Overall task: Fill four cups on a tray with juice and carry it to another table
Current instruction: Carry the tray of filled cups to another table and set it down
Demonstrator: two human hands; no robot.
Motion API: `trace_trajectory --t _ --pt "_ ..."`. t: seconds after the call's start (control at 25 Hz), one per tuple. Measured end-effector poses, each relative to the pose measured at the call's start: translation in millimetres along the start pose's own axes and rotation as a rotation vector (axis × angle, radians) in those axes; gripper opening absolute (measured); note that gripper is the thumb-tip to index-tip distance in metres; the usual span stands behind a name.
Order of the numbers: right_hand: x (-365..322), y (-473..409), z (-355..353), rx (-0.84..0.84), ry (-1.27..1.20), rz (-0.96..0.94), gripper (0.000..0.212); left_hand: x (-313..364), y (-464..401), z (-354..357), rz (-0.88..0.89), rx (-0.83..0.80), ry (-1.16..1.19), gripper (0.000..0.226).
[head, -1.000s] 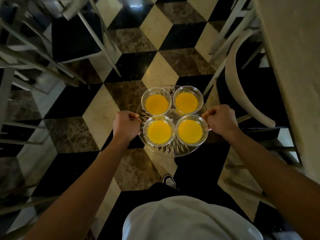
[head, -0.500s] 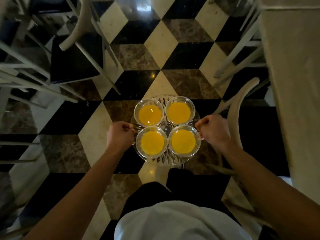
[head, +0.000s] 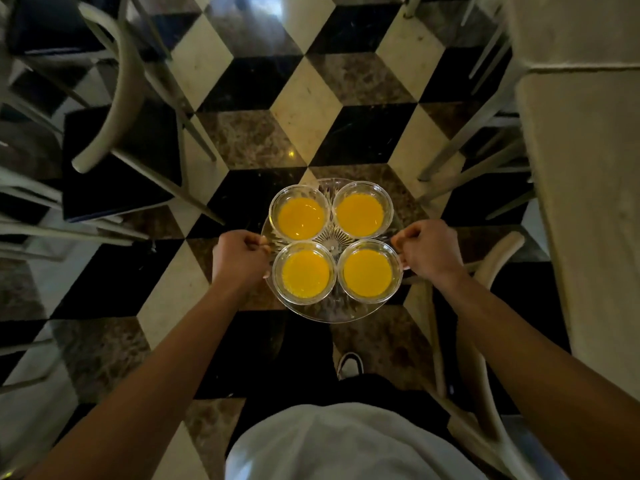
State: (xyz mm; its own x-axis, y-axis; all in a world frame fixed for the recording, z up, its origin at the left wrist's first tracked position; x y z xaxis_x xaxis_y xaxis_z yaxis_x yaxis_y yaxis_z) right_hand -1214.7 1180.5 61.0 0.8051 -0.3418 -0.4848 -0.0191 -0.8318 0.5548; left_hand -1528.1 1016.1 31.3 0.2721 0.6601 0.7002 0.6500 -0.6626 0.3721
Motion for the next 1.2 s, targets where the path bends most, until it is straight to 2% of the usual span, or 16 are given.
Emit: trace_trajectory --t 0.4,0.72,0.92,1.2 --pt "-103 -102 -11 0.055 -0.032 0.079 0.013 89 -158 -15 0.056 -0.066 -0.016 0.014" --pt "-171 -187 -24 0.055 -0.056 0.063 0.012 143 -257 -11 0.082 -0.082 0.003 0.011" --pt "-214 -257 -43 0.052 -0.032 0.048 0.017 190 -323 5 0.089 -0.09 -0.007 0.017" --pt "-268 -359 -94 0.041 -0.025 0.079 0.015 277 -404 32 0.082 -0.069 -0.073 0.012"
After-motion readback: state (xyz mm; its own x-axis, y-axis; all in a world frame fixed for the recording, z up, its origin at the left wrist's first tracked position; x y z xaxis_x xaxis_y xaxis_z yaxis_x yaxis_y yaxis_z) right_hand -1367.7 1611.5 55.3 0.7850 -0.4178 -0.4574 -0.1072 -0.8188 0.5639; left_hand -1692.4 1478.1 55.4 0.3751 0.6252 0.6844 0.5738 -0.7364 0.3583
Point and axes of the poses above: each hand's wrist, its own y-axis away from the middle knuckle, its own z-axis out of the palm, x = y × z, the point moved 8 cm from there along -y, towards the middle knuckle, and after that the axes turned 11 degrees about z, right-handed, at the moved point
